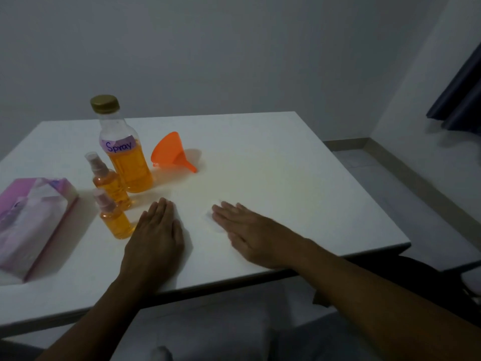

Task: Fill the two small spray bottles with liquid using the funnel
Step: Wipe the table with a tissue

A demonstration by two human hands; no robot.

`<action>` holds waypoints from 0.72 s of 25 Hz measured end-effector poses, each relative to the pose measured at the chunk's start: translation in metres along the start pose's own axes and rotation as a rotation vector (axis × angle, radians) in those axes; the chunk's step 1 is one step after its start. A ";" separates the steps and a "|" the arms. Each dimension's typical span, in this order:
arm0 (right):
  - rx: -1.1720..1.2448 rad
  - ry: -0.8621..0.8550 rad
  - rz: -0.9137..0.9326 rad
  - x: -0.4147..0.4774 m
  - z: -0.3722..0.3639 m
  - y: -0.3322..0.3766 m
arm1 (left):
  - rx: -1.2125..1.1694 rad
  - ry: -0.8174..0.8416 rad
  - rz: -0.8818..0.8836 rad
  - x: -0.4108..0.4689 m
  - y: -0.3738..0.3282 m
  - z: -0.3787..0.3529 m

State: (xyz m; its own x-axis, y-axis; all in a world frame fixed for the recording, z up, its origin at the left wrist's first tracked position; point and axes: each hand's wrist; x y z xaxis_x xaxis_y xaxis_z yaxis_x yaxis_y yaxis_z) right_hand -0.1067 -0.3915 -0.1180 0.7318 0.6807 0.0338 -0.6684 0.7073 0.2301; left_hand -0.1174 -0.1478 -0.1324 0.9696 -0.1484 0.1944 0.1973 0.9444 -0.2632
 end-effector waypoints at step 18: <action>-0.133 -0.059 -0.337 0.104 -0.001 -0.030 | 0.014 0.006 -0.025 0.004 0.002 -0.003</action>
State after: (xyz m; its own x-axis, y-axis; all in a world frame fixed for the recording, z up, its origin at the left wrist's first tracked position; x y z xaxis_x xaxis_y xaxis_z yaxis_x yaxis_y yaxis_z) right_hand -0.0107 -0.3414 -0.1220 0.9178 0.3954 0.0347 -0.3968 0.9113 0.1099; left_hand -0.1131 -0.1476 -0.1353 0.9653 -0.1739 0.1948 0.2196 0.9444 -0.2449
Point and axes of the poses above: each hand's wrist, its own x-axis towards the middle knuckle, its own z-axis out of the back of the hand, y = z × x, and after that the axes turned 2 degrees about y, right-handed
